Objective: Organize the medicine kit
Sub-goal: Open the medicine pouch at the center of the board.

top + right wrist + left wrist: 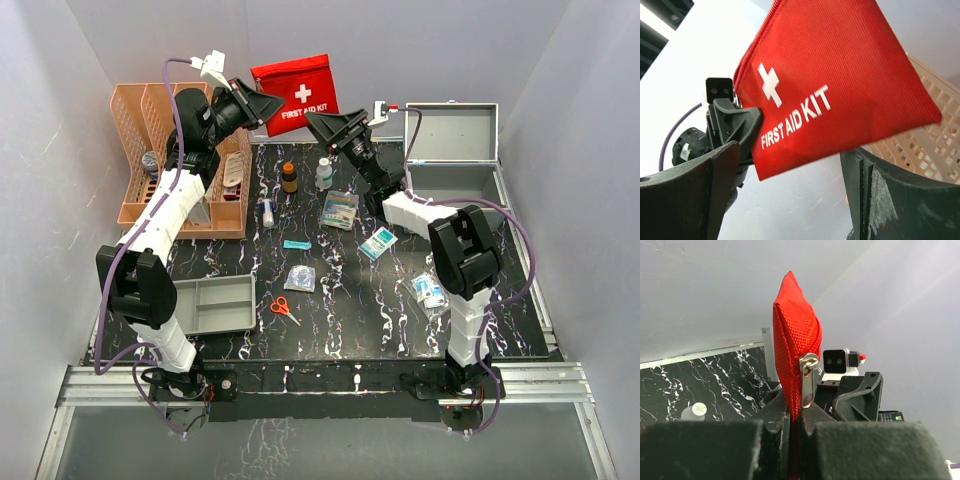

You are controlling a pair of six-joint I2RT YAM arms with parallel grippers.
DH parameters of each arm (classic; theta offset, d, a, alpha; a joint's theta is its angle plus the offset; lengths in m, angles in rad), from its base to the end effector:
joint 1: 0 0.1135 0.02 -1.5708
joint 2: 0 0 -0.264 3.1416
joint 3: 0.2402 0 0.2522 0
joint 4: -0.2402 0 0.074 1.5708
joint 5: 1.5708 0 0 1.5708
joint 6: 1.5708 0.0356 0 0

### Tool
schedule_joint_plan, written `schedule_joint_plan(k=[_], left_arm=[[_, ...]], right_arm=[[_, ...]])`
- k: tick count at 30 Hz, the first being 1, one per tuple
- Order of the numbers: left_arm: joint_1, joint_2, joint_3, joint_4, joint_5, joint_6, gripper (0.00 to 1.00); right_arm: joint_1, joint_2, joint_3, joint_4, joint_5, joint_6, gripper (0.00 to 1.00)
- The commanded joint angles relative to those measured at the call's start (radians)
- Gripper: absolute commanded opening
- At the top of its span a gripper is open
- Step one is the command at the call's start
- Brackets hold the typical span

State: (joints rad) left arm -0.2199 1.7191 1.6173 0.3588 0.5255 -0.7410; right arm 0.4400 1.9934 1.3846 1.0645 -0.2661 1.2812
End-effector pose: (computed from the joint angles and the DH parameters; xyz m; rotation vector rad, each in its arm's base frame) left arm 0.3964 -0.1069 0.4360 0.1083 1.4409 -1.1432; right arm 0.4129 0.2048 0.3111 0.2699 1.2716 1.6564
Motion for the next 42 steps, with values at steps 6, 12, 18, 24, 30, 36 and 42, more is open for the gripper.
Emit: schedule_joint_plan(k=[6,12,18,24,30,36,42], left_arm=[[-0.008,-0.045,-0.011,0.019,0.051,-0.006,0.00],[-0.014,-0.054,-0.042,0.011,0.088,0.003,0.01],[-0.004,-0.111,-0.054,-0.075,0.115,0.063,0.94],[0.038,-0.195,-0.045,-0.255,0.151,0.177,0.99],[0.171,-0.092,0.090,-0.343,0.544,0.165,0.99],[0.228,0.043,0.310,-0.530,0.671,0.207,0.99],[0.217,0.084,0.375,-0.716,0.706,0.380,0.99]], right_arm=[[-0.012,0.143,0.191,0.200,-0.005,0.123,0.64],[-0.018,0.184,0.235,0.265,-0.043,0.164,0.00],[-0.056,0.097,0.118,0.258,-0.098,0.110,0.00],[-0.129,0.027,0.037,0.244,-0.260,0.088,0.00],[-0.143,-0.005,0.120,0.034,-0.519,-0.018,0.00],[-0.142,-0.041,0.209,-0.279,-0.738,-0.226,0.00],[-0.142,-0.073,0.274,-0.522,-0.822,-0.401,0.00]])
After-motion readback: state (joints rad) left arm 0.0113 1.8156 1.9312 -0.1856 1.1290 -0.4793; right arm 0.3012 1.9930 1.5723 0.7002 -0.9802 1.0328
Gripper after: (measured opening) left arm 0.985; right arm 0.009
